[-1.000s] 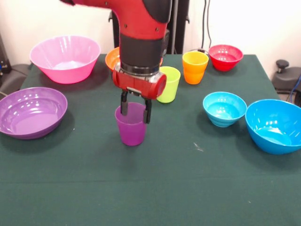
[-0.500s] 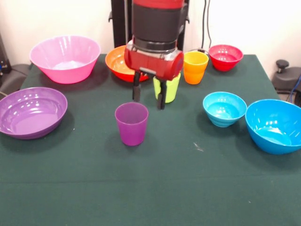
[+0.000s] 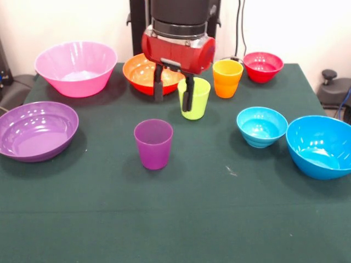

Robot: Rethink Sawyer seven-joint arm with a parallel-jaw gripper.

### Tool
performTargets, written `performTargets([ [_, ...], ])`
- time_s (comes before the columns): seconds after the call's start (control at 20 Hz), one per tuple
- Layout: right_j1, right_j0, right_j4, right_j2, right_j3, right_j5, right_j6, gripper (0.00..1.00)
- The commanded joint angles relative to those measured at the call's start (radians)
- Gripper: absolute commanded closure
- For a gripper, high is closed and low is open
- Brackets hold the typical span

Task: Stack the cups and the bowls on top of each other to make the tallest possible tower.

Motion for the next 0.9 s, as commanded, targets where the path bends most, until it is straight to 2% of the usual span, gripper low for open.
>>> performTargets([
  [0.05,-0.002,-0.068,-0.005,0.066,0.100,0.086,-0.055,0.00],
  [0.4,-0.012,-0.143,-0.033,0.097,0.121,0.086,-0.122,0.00],
  [0.9,-0.058,-0.199,-0.070,0.105,0.183,0.087,-0.151,0.00],
])
